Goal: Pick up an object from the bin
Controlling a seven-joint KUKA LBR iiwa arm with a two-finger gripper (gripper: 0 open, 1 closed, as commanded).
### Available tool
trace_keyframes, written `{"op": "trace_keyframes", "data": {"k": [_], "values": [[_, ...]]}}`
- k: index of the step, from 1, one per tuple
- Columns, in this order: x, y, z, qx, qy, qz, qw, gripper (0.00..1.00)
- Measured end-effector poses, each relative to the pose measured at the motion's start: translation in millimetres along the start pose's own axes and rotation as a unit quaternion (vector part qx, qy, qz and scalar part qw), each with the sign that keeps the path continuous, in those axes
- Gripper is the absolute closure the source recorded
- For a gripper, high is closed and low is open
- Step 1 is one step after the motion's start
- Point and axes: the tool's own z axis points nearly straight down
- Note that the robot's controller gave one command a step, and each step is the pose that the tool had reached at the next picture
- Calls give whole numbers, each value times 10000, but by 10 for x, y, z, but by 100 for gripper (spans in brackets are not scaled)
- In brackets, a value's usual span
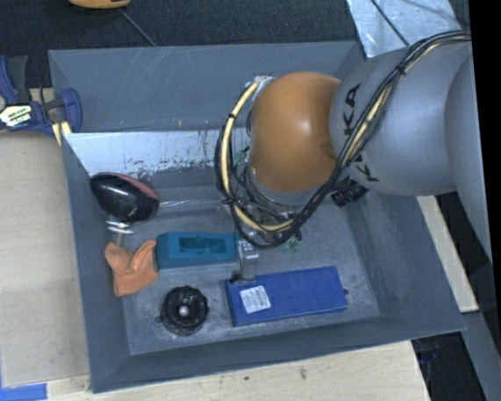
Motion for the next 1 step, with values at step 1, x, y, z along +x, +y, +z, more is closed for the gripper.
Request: {"op": "trace_keyframes", "data": {"k": [1], "values": [[-18,-4,-47,-4,-41,11,10000,0]]}}
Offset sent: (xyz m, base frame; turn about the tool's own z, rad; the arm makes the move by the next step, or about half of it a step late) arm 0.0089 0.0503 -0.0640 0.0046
